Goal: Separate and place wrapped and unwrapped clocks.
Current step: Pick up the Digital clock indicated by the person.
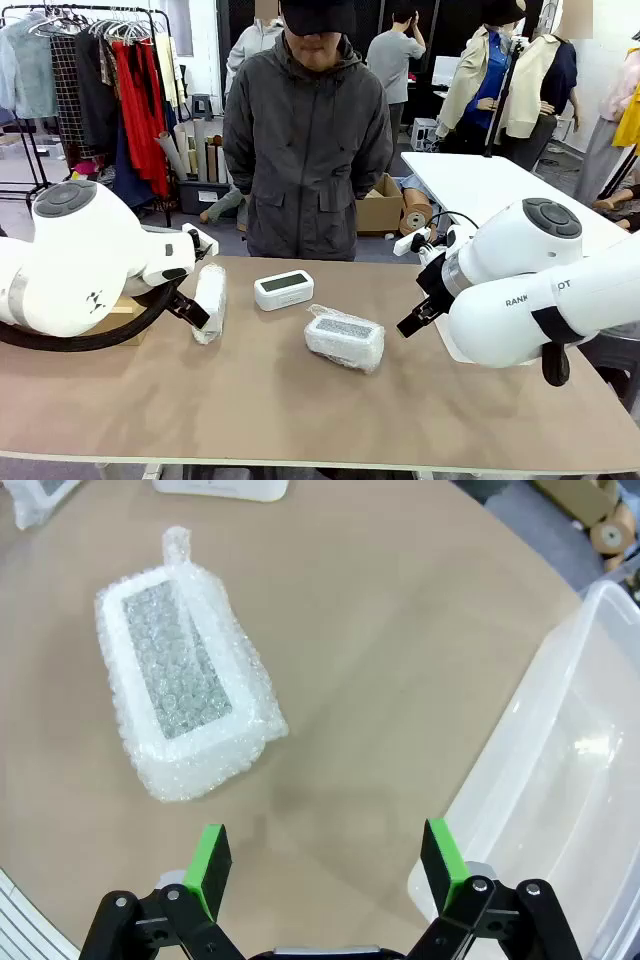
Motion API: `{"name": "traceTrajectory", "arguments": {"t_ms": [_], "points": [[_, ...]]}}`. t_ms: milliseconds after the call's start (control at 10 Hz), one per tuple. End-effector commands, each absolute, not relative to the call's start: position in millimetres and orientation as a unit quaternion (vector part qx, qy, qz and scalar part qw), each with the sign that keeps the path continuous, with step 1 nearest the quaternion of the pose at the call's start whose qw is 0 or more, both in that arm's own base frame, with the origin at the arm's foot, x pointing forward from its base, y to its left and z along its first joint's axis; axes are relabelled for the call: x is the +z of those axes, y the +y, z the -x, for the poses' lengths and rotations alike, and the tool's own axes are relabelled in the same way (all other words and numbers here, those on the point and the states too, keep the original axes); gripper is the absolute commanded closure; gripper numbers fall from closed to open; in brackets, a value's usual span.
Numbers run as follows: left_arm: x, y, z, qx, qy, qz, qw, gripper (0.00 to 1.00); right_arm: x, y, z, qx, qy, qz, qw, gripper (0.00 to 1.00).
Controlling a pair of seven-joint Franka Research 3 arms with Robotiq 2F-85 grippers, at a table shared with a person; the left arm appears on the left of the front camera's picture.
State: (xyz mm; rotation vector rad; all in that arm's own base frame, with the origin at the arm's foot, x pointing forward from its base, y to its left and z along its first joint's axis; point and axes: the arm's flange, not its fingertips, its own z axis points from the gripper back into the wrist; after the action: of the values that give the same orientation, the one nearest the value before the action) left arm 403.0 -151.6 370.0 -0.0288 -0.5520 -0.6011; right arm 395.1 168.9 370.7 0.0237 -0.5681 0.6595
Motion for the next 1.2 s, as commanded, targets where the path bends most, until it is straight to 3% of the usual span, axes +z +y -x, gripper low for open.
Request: {"name": "traceTrajectory", "arguments": {"t_ms": [0,1100], "points": [[370.1,-151.7,-402.9,-0.292,-0.269,0.014,0.918,0.00,370.8,168.9,-395.1,0.319,-0.275,-0.011,0.907,0.00],[370.1,-151.7,-402.9,-0.292,-0.269,0.014,0.918,0.00,370.8,168.9,-395.1,0.319,-0.275,-0.011,0.907,0.00]]}}
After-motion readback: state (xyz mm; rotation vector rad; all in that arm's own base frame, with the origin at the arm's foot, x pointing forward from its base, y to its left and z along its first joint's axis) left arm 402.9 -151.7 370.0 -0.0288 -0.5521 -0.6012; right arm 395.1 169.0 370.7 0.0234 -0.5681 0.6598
